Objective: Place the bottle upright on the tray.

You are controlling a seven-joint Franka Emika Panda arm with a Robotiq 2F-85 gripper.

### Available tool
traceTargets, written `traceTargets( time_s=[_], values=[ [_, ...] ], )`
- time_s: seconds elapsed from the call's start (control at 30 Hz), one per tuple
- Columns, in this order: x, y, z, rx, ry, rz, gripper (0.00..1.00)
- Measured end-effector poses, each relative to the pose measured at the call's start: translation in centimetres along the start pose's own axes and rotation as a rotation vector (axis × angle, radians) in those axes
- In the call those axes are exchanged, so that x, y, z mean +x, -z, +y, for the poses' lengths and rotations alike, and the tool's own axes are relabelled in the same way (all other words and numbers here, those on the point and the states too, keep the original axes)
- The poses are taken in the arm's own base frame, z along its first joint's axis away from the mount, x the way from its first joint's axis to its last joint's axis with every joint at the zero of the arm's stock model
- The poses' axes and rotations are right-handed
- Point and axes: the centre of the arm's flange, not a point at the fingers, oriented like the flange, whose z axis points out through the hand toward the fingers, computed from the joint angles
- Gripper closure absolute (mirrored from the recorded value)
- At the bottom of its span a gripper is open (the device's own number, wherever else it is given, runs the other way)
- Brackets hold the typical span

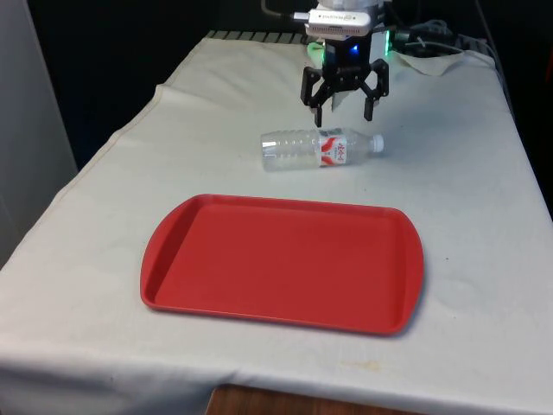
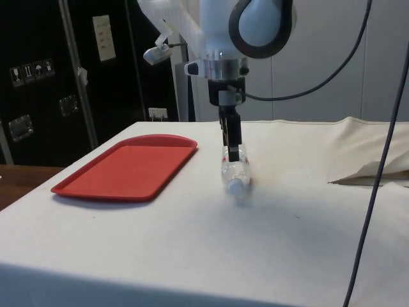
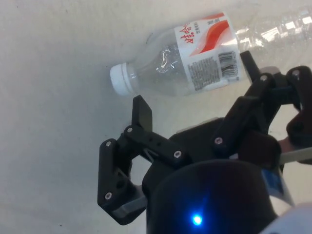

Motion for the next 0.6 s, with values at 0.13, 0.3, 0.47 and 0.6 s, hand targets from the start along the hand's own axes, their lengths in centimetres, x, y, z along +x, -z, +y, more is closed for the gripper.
traceTargets(
  time_s=[0.13,0.3,0.47,0.6],
  values=[
    [0.0,0.0,0.0,0.0,0.001,0.0,0.0],
    [0.0,0.0,0.0,0.0,0.003,0.0,0.0],
    [0.0,0.0,0.0,0.0,0.02,0.0,0.0],
    [0.01,0.01,0.0,0.0,0.045,0.001,0.0]
  ],
)
